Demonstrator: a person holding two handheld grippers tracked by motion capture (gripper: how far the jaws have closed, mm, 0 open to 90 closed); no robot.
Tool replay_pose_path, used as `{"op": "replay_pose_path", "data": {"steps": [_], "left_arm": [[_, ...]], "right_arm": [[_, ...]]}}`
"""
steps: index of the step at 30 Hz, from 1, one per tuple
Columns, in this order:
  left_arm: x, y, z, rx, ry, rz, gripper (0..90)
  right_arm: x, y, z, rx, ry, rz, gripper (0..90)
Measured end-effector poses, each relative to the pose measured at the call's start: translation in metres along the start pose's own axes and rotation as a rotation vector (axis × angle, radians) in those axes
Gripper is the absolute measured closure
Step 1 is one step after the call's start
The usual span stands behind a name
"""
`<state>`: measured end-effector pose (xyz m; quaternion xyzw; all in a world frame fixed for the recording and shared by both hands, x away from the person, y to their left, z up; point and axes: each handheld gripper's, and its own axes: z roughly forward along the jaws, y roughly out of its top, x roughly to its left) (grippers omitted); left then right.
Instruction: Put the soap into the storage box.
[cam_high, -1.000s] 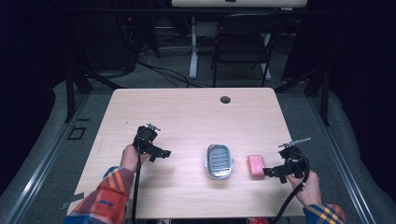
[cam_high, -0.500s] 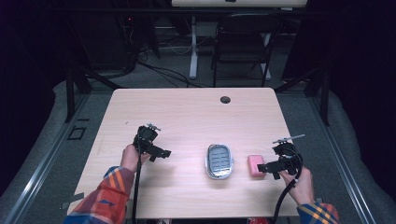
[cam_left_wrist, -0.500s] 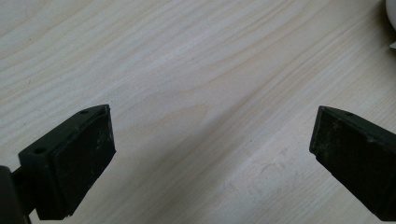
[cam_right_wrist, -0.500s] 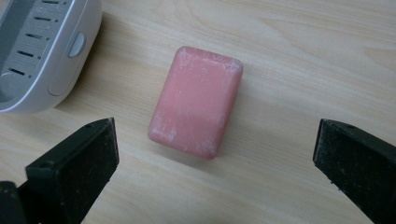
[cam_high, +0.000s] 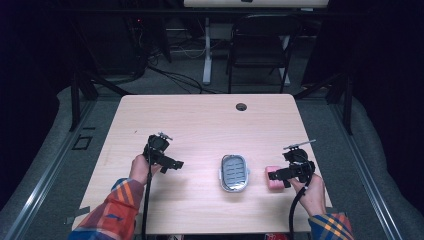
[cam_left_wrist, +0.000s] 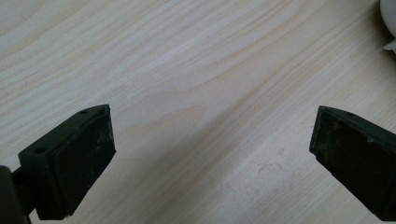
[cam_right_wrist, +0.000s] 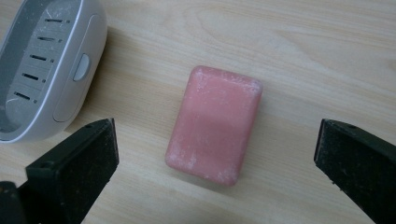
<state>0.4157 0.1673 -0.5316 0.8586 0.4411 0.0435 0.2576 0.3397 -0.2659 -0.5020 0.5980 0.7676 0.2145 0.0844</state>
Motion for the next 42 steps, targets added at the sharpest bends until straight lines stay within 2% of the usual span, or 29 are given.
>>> {"op": "replay_pose_path", "data": {"steps": [7, 11, 15, 16, 21, 22, 25, 28, 31, 35, 40, 42], "left_arm": [[0.001, -0.001, 0.000, -0.002, -0.009, -0.007, 0.0], [0.002, -0.001, -0.001, -0.004, -0.016, -0.006, 0.0], [0.002, -0.001, 0.000, -0.002, -0.014, -0.009, 0.0], [0.001, -0.001, -0.001, -0.004, -0.013, -0.009, 0.0], [0.002, -0.001, -0.001, -0.004, -0.013, -0.010, 0.0], [0.001, -0.001, -0.001, -0.007, -0.013, -0.009, 0.0], [0.002, 0.000, 0.000, -0.003, -0.014, -0.014, 0.0], [0.001, 0.000, 0.000, -0.004, -0.015, -0.010, 0.0], [0.002, 0.000, -0.001, -0.002, -0.017, -0.009, 0.0], [0.002, -0.001, -0.002, -0.005, -0.018, -0.011, 0.0], [0.000, 0.000, -0.002, -0.005, -0.021, -0.005, 0.0], [0.000, 0.000, -0.002, -0.003, -0.026, -0.003, 0.0]], "right_arm": [[0.000, 0.005, 0.011, 0.031, 0.008, 0.012, 0.0], [-0.002, 0.007, 0.015, 0.064, 0.019, -0.013, 0.0], [-0.011, 0.011, 0.018, 0.062, 0.020, 0.012, 0.0], [-0.011, 0.012, 0.018, 0.066, 0.024, 0.005, 0.0], [-0.005, 0.012, 0.024, 0.052, 0.031, 0.025, 0.0], [-0.003, 0.012, 0.025, 0.061, 0.015, 0.021, 0.0], [-0.001, 0.012, 0.030, 0.094, 0.008, 0.014, 0.0], [0.001, 0.011, 0.037, 0.099, 0.008, 0.028, 0.0], [0.003, 0.012, 0.041, 0.142, -0.017, 0.005, 0.0], [0.005, 0.015, 0.047, 0.151, -0.029, 0.012, 0.0], [0.006, 0.014, 0.052, 0.176, -0.043, 0.009, 14.1], [0.006, 0.013, 0.054, 0.187, -0.049, 0.011, 15.4]]}}
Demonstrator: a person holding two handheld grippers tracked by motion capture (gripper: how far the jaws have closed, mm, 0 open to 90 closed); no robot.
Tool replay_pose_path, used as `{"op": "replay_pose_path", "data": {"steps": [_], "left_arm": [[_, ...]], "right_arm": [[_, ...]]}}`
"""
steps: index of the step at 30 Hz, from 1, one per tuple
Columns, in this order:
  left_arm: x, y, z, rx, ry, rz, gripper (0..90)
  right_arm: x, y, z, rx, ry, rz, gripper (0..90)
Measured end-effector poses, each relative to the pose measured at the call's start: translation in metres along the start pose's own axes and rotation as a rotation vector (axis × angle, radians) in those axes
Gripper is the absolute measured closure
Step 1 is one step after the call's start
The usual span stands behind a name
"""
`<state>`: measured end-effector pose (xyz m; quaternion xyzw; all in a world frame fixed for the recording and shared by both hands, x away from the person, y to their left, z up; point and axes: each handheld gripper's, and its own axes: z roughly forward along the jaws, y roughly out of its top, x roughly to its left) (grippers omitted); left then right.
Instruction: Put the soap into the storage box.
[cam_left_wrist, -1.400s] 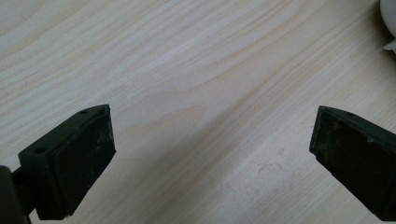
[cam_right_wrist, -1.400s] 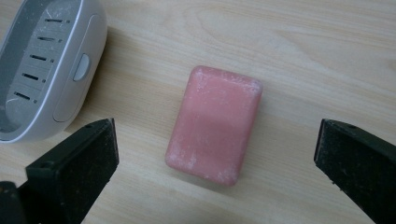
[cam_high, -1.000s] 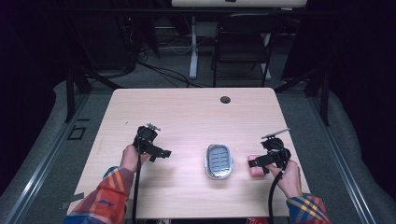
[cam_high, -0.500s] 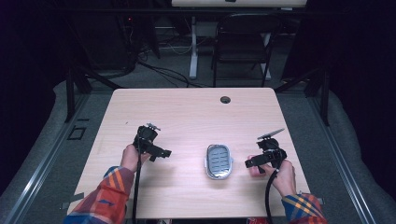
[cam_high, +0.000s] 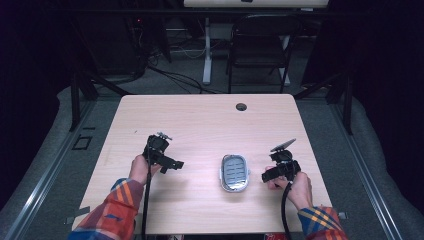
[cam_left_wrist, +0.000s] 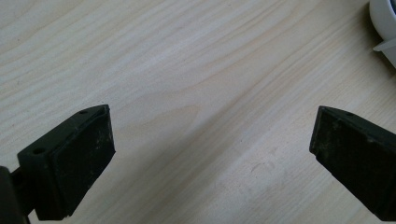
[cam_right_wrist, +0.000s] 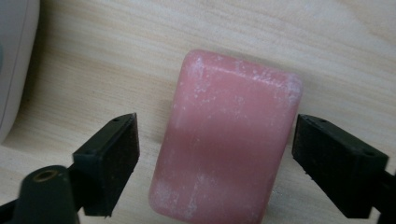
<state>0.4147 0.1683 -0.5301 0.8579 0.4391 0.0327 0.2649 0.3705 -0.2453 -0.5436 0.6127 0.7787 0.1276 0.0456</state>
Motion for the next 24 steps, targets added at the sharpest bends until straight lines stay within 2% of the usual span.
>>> {"op": "replay_pose_path", "data": {"steps": [14, 18, 19, 22, 24], "left_arm": [[-0.0006, 0.0000, 0.0013, 0.003, -0.003, 0.006, 0.0], [-0.0009, -0.0003, 0.0007, 0.003, -0.004, 0.006, 0.0], [-0.0005, -0.0004, 0.0004, 0.004, -0.002, 0.006, 0.0], [-0.0002, -0.0005, -0.0001, 0.002, -0.005, 0.006, 0.0], [-0.0006, -0.0004, 0.0002, 0.001, -0.004, 0.007, 0.0]], "right_arm": [[0.0000, -0.0001, 0.0032, 0.024, -0.024, -0.002, 34.3], [0.0008, 0.0002, 0.0030, 0.033, -0.034, -0.011, 35.8], [0.0018, -0.0007, 0.0054, -0.003, -0.023, 0.010, 36.1], [0.0005, 0.0013, 0.0023, 0.026, -0.049, -0.021, 36.7], [-0.0019, 0.0016, 0.0018, 0.028, -0.031, -0.014, 36.8]]}}
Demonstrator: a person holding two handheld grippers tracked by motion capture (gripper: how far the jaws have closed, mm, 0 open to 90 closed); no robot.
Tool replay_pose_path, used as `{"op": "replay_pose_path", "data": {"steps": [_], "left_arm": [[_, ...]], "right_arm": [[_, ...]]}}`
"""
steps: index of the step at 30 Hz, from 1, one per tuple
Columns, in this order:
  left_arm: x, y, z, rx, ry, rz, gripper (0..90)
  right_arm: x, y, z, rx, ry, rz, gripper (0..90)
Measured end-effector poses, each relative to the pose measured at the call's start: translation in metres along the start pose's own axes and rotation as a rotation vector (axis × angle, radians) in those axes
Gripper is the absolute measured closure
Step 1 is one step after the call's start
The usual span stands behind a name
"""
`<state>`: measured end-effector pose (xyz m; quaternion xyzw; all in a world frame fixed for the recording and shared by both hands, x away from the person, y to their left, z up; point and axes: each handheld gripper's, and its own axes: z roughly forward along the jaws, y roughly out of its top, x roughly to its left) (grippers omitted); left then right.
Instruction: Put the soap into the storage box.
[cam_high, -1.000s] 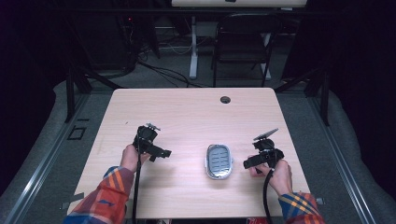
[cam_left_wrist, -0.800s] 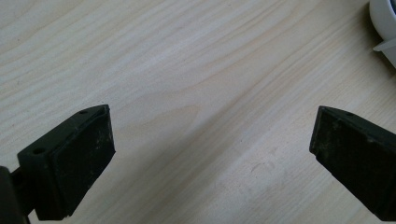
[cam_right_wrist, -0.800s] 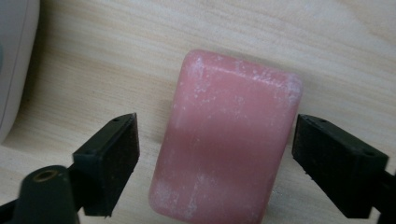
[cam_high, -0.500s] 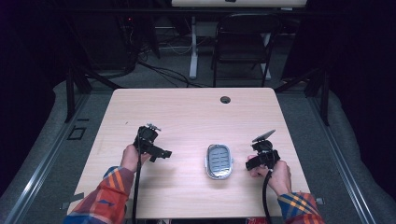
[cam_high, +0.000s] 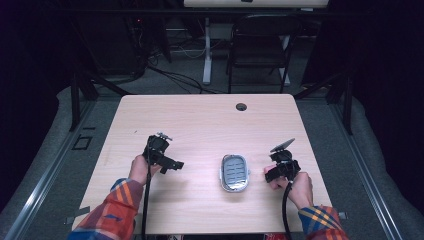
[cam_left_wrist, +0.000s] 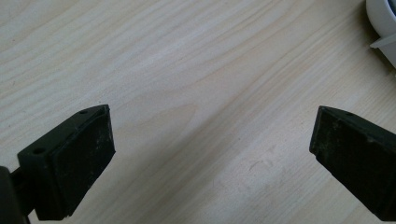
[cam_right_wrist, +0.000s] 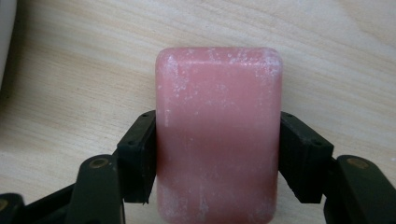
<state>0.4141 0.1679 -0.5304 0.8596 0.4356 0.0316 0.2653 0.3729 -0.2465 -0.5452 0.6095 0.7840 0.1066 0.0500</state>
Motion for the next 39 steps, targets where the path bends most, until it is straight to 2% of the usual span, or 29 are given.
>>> {"op": "replay_pose_path", "data": {"steps": [4, 10, 15, 25, 28, 29, 32, 33, 35, 36, 37, 39], "left_arm": [[0.000, 0.000, 0.000, -0.001, -0.002, 0.000, 0.0], [0.001, 0.000, 0.000, 0.000, -0.006, 0.002, 0.0], [0.000, 0.000, 0.000, -0.004, -0.006, 0.004, 0.0], [0.000, 0.000, 0.000, -0.003, -0.004, 0.006, 0.0], [0.001, 0.000, -0.001, -0.005, -0.003, 0.004, 0.0], [0.001, 0.000, -0.001, -0.005, -0.003, 0.002, 0.0], [0.001, 0.000, 0.000, -0.004, -0.004, 0.003, 0.0], [0.001, 0.000, 0.000, -0.004, -0.004, 0.003, 0.0], [0.000, 0.000, 0.000, -0.005, -0.004, 0.003, 0.0], [0.001, 0.000, 0.000, -0.005, -0.004, 0.003, 0.0], [0.001, 0.000, 0.000, -0.006, -0.002, 0.003, 0.0], [0.001, 0.000, 0.000, -0.005, -0.002, 0.003, 0.0]], "right_arm": [[0.000, 0.000, -0.002, -0.005, 0.003, -0.016, 36.9], [0.001, 0.001, -0.004, 0.017, 0.007, -0.045, 36.9], [-0.002, 0.001, -0.011, 0.003, 0.006, -0.039, 36.9], [-0.003, 0.003, -0.024, 0.004, 0.013, -0.069, 36.9], [-0.002, 0.002, -0.025, -0.021, 0.020, -0.059, 36.9], [-0.002, 0.003, -0.027, -0.003, 0.010, -0.072, 36.9], [-0.003, 0.003, -0.030, -0.002, 0.014, -0.076, 36.9], [-0.002, 0.002, -0.029, -0.024, 0.019, -0.058, 36.9], [-0.003, 0.003, -0.032, 0.001, 0.015, -0.082, 36.9], [-0.002, 0.002, -0.031, -0.032, 0.027, -0.059, 36.9], [-0.002, 0.004, -0.035, -0.003, 0.017, -0.085, 37.0], [-0.001, 0.004, -0.037, -0.010, 0.019, -0.086, 36.9]]}}
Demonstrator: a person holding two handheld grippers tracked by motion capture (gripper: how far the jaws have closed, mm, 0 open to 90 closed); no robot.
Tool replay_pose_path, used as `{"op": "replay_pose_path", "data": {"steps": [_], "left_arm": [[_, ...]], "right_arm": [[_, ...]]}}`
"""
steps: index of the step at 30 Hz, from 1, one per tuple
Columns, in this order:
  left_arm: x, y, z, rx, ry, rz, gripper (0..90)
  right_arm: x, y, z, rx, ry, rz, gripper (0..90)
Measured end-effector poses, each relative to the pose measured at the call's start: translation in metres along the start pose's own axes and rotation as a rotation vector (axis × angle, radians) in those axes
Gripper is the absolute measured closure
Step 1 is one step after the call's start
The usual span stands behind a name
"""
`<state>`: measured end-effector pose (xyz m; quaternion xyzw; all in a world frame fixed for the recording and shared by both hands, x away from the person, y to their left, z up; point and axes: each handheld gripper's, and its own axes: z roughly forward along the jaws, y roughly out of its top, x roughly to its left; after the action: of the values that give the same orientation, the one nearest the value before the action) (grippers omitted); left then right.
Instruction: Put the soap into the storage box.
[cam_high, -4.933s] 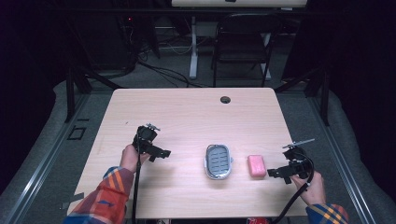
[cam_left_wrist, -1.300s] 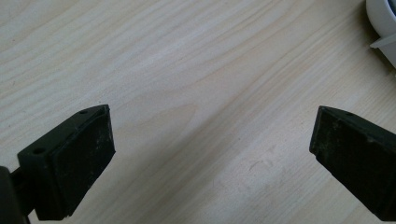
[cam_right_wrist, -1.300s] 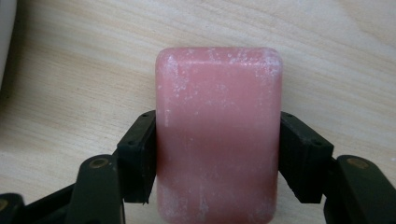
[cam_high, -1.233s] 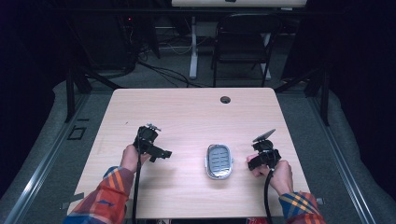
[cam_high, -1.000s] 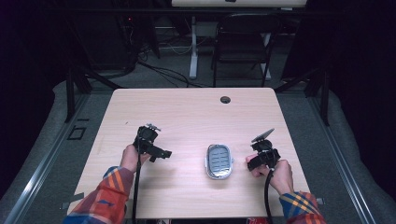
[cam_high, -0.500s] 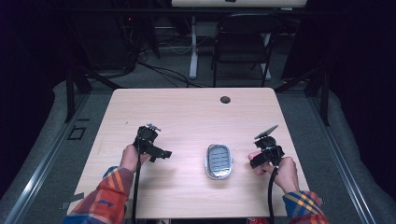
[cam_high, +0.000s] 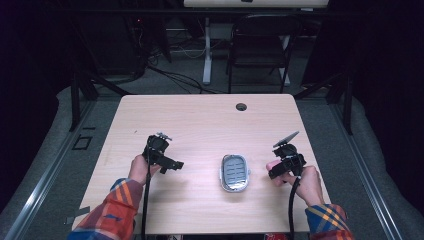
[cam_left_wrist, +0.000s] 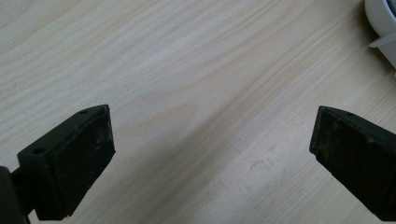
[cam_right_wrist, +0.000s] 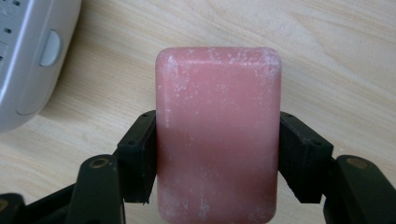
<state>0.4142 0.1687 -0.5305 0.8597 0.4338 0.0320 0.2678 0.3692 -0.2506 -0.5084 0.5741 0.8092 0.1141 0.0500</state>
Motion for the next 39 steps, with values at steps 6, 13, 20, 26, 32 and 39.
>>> {"op": "replay_pose_path", "data": {"steps": [6, 13, 20, 26, 32, 39], "left_arm": [[0.000, 0.000, 0.000, 0.004, 0.002, 0.001, 0.0], [0.000, 0.000, 0.000, 0.003, 0.001, 0.002, 0.0], [-0.002, 0.001, 0.000, 0.004, 0.005, 0.010, 0.0], [-0.001, 0.001, 0.000, 0.003, 0.005, 0.007, 0.0], [-0.001, 0.001, 0.000, 0.004, 0.003, 0.007, 0.0], [-0.001, 0.001, 0.000, 0.003, 0.002, 0.006, 0.0]], "right_arm": [[0.001, 0.001, -0.006, -0.007, 0.002, -0.006, 37.0], [0.002, 0.002, -0.010, 0.007, 0.004, -0.028, 37.0], [0.002, 0.005, -0.016, 0.019, 0.005, -0.042, 37.0], [0.005, 0.010, -0.020, 0.021, 0.000, -0.054, 37.0], [0.008, 0.014, -0.024, 0.002, 0.002, -0.056, 37.0], [0.009, 0.019, -0.029, 0.014, 0.005, -0.073, 37.0]]}}
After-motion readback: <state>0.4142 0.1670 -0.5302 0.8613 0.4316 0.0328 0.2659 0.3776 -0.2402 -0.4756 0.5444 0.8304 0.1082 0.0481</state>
